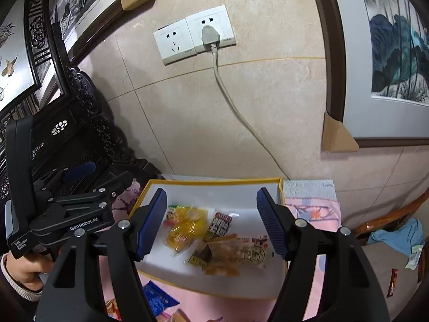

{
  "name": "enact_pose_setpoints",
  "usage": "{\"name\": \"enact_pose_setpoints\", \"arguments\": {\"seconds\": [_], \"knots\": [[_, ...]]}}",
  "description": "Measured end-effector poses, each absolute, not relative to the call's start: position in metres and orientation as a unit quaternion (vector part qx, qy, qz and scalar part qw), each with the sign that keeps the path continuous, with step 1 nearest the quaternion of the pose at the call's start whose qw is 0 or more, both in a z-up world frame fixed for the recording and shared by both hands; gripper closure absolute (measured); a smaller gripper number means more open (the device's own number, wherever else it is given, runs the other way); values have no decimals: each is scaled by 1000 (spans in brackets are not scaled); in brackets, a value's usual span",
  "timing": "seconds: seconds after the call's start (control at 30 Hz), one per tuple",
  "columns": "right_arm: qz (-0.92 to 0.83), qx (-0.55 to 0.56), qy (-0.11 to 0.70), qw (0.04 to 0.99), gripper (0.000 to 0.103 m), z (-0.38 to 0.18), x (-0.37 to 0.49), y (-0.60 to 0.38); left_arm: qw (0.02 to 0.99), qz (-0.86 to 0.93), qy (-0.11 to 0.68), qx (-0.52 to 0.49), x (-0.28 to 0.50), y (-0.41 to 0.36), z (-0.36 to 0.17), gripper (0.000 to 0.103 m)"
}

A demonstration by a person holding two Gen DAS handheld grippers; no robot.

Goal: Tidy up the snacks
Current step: 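Carry both snacks over the yellow box and open both grippers to drop them, then move both open grippers back over the remaining snack pile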

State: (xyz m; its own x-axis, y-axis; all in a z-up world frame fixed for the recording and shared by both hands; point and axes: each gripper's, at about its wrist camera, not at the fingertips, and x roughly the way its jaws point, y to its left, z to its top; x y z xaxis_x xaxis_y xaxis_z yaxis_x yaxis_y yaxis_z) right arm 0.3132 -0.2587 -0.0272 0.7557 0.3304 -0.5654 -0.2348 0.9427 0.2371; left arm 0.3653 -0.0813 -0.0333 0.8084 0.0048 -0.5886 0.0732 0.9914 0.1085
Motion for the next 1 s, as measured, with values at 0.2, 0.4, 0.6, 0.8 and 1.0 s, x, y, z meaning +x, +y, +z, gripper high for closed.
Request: {"name": "enact_pose_setpoints", "arguments": {"seconds": [0.2, 0.4, 0.6, 0.8, 1.0], "knots": [[129, 80, 347, 925, 1, -45, 274, -265, 942, -10, 331, 55, 329, -68, -41, 2], [101, 49, 432, 895, 1, -107, 216, -264, 935, 8, 355, 18, 272, -38, -72, 2], [48, 29, 512, 857, 1, -174, 149, -258, 931, 14, 364, -7, 205, -15, -109, 2], [86, 89, 578, 806, 1, -213, 118, -257, 924, 12, 381, 8, 140, 2, -144, 2], [92, 89, 617, 777, 5, -236, 120, -242, 916, 15, 400, 12, 102, 12, -164, 2]]}}
